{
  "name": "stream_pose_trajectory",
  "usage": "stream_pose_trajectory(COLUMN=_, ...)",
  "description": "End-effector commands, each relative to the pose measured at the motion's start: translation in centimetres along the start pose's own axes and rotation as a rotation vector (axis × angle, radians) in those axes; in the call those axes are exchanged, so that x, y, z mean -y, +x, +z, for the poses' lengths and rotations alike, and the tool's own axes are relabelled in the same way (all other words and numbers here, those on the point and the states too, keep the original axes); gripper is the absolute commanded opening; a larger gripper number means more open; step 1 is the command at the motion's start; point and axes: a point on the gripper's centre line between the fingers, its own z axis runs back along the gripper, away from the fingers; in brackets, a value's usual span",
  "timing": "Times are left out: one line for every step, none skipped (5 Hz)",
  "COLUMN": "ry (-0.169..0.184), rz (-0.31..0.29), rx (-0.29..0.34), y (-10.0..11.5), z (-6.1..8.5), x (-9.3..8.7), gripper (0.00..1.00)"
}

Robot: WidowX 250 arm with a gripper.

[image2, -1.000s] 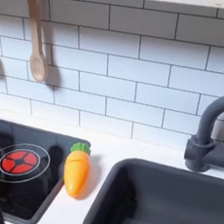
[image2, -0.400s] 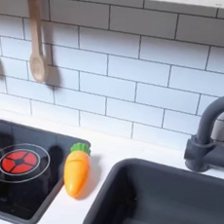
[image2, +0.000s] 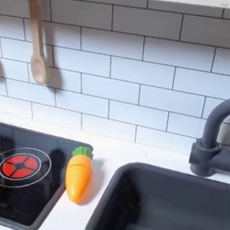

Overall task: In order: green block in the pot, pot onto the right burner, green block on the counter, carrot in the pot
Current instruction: 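Put the green block in the pot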

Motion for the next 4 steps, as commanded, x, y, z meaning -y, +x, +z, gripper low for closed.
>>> stream_pose_trajectory(ry=0.009, rz=0.043, rx=-0.004, y=1.9, z=-0.3, x=-2.2, gripper=1.0)
stream_pose_trajectory(ry=0.019, rz=0.084, rx=0.002, y=3.0, z=-0.3, x=-3.5, gripper=1.0)
stream_pose_trajectory(ry=0.018, rz=0.113, rx=0.0, y=4.2, z=-0.4, x=-4.6, gripper=1.0)
stream_pose_trajectory(ry=0.02, rz=0.14, rx=-0.004, y=5.5, z=-0.6, x=-5.5, gripper=1.0)
